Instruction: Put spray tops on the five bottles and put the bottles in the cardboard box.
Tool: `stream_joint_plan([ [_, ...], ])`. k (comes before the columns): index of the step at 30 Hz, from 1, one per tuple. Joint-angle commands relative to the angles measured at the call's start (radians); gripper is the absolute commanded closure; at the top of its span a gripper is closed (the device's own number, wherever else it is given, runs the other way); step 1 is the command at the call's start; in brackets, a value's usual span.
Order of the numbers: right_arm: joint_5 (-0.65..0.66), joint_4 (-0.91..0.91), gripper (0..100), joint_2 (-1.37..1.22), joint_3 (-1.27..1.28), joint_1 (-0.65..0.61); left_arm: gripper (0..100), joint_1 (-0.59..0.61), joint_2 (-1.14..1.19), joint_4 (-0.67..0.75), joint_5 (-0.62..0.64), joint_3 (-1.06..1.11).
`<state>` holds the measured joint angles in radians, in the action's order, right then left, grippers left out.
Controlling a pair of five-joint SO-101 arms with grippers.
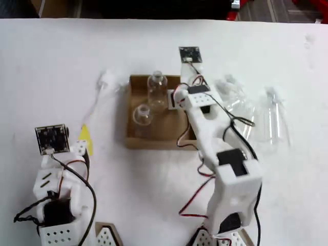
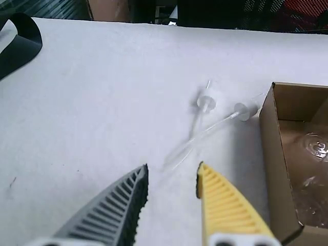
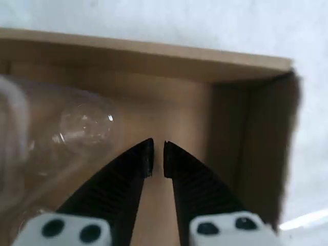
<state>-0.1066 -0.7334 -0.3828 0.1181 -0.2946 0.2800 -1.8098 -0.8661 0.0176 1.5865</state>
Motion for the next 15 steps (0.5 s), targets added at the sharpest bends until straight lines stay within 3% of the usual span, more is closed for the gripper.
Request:
stream_joint_plan([
  [1,0.02,-0.005,98.2,-0.045,-0.097,-0.018,84,-0.013,-0.012,0.018,-0.002,-0.008],
  [15,0.015,0.002,98.2,-0.087,-0.12,-0.102,84,-0.013,-0.012,0.017,-0.002,-0.008],
])
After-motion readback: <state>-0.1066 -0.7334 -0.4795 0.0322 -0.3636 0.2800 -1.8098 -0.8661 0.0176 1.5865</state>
